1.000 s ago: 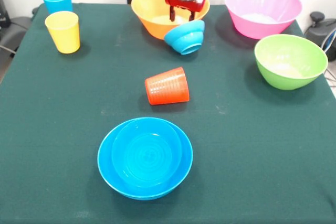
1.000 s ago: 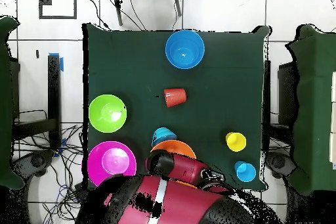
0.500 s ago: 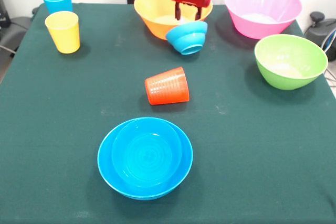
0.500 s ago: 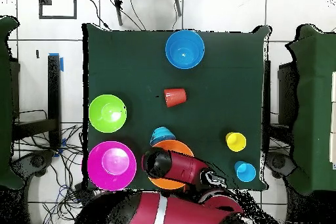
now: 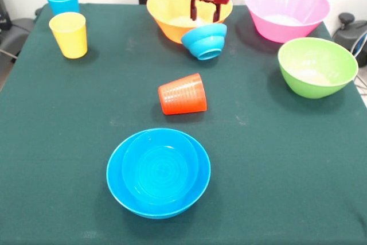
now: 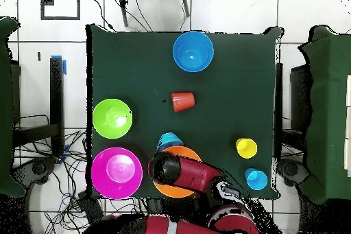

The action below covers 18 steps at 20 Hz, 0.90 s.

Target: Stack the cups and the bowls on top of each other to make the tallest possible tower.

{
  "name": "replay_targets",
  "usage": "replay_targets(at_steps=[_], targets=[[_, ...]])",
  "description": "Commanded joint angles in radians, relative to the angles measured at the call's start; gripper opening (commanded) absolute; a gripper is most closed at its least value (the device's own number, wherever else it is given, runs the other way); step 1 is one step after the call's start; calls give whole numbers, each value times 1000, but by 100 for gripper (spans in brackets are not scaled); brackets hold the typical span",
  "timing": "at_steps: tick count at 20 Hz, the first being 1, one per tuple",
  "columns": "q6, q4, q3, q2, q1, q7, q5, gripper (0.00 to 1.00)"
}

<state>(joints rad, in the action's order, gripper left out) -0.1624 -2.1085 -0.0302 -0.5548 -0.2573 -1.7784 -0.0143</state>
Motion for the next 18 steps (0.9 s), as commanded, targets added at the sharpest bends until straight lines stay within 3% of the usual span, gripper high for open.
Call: replay_targets(at_steps=[1, 10, 18], targets=[[-25, -71, 118, -19, -31, -103, 34, 100], [22, -158, 157, -69, -60, -111, 50, 100], [-63, -118, 105, -99, 23, -131, 12, 100]])
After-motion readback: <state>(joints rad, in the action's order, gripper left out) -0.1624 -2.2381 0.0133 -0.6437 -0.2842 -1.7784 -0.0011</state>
